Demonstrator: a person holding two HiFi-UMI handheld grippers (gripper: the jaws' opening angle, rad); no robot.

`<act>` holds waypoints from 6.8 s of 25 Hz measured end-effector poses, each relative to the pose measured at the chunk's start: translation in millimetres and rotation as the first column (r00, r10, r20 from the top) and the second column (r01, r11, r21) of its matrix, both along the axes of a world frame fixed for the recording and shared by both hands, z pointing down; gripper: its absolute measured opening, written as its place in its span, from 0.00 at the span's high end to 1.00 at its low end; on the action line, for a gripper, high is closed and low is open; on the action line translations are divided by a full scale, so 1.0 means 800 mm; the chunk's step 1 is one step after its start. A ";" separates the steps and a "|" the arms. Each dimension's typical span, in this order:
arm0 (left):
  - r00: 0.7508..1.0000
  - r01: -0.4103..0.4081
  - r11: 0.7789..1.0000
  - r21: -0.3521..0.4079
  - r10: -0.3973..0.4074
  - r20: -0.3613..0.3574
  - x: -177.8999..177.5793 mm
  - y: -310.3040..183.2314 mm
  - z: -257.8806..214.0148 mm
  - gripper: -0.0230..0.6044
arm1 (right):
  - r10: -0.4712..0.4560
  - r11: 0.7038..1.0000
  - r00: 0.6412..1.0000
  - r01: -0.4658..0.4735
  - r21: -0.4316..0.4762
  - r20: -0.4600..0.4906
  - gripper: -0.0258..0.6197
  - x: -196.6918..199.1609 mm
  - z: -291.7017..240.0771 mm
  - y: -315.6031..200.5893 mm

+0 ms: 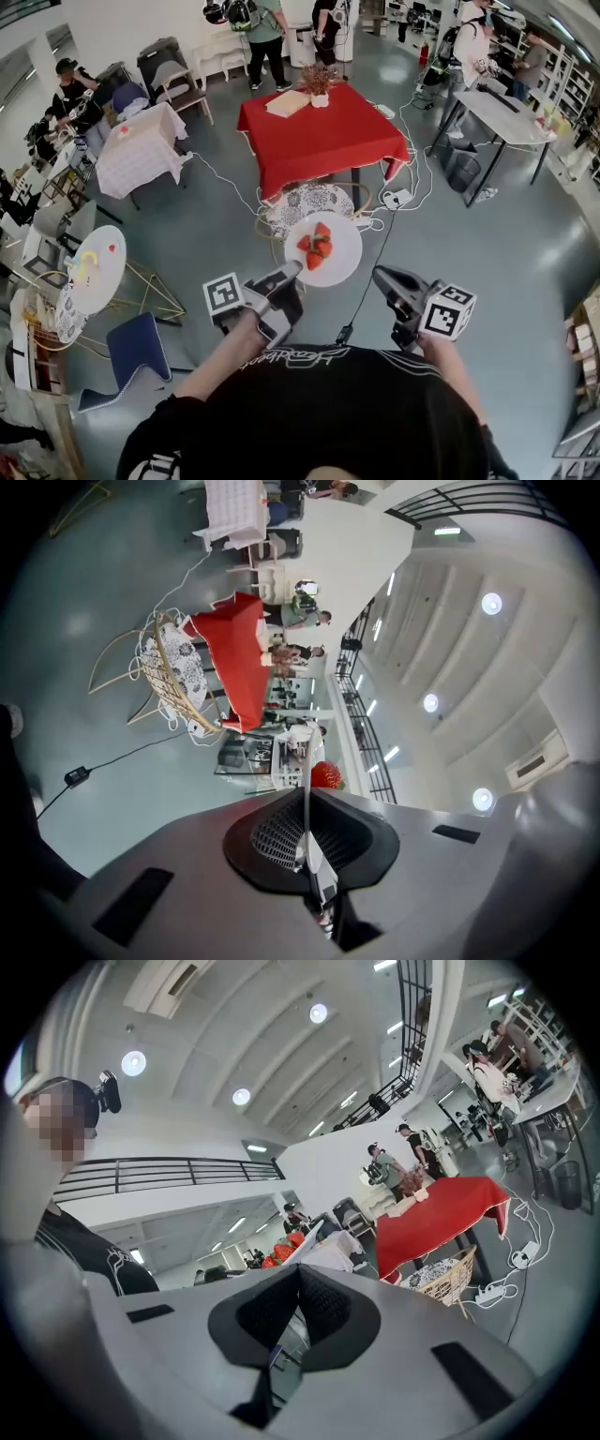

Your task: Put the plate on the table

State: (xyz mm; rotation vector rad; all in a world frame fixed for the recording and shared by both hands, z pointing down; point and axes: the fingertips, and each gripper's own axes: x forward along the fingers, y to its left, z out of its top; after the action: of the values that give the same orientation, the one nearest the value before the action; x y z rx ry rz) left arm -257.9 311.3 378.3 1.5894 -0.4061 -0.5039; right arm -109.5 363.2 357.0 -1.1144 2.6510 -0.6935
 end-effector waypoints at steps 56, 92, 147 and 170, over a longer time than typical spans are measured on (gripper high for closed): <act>0.996 -0.084 0.993 -0.087 0.086 0.023 0.284 -0.576 0.043 0.94 | 0.155 0.979 0.985 -0.143 -0.149 0.076 0.95 0.285 0.042 -0.539; 0.984 0.179 0.976 -0.122 -0.178 0.025 0.290 -0.740 0.062 0.94 | -0.094 0.961 0.986 0.126 -0.245 0.139 0.95 0.300 0.075 -0.776; 0.898 0.365 0.914 -0.179 -0.295 0.327 0.365 -0.977 0.282 0.94 | -0.129 0.883 0.972 0.202 -0.423 0.194 0.95 0.377 0.172 -0.861; 0.922 0.350 0.913 -0.210 -0.296 0.248 0.373 -0.995 0.262 0.51 | -0.128 0.876 0.970 0.208 -0.435 0.205 0.95 0.373 0.177 -0.864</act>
State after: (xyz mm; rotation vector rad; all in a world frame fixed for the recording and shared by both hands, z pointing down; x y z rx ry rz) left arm 40.6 -484.9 587.9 1.3364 -0.8746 -0.5138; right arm 189.0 -327.8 498.8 -0.8663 2.5214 -1.4349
